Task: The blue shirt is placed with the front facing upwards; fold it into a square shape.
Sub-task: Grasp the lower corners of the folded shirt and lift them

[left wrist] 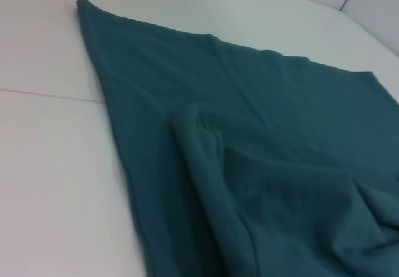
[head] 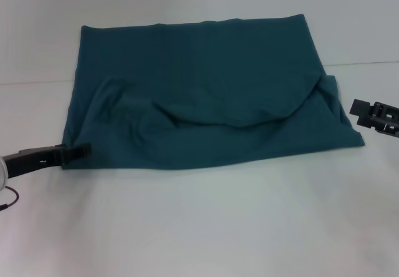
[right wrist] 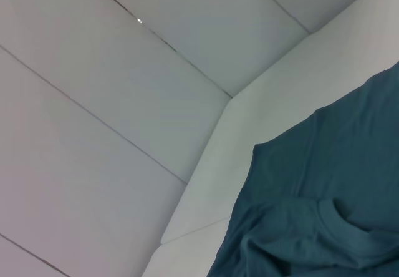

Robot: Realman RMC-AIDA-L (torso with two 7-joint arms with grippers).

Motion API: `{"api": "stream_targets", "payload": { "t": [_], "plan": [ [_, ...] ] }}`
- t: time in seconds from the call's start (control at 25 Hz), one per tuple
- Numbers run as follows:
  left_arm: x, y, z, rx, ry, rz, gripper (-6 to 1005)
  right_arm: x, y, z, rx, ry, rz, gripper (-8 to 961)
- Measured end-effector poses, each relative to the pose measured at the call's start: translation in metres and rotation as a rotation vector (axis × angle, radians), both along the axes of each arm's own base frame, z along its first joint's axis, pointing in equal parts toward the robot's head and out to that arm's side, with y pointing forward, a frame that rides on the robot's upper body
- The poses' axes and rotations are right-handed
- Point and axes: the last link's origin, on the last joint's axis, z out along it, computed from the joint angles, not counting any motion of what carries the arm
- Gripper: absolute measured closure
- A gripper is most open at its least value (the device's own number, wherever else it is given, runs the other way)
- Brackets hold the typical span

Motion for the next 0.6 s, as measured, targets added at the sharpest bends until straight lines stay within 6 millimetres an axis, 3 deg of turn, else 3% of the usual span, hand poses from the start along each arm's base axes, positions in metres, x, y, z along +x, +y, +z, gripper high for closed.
{"api": "stream_targets", "payload": {
  "t": [0.52,0.6],
  "plan": [
    [0.0032,0.002,0.0061,0.02,-0.048,0.034,328,0.0044,-0.0028,-0.0019,-0.005,0.011,-0.017,42],
    [0.0016,0.0021,0.0059,0.026,-0.037,0.039,251,0.0045,-0.0028,-0.0017,-0.003,0.011,-0.017,43]
  ]
}}
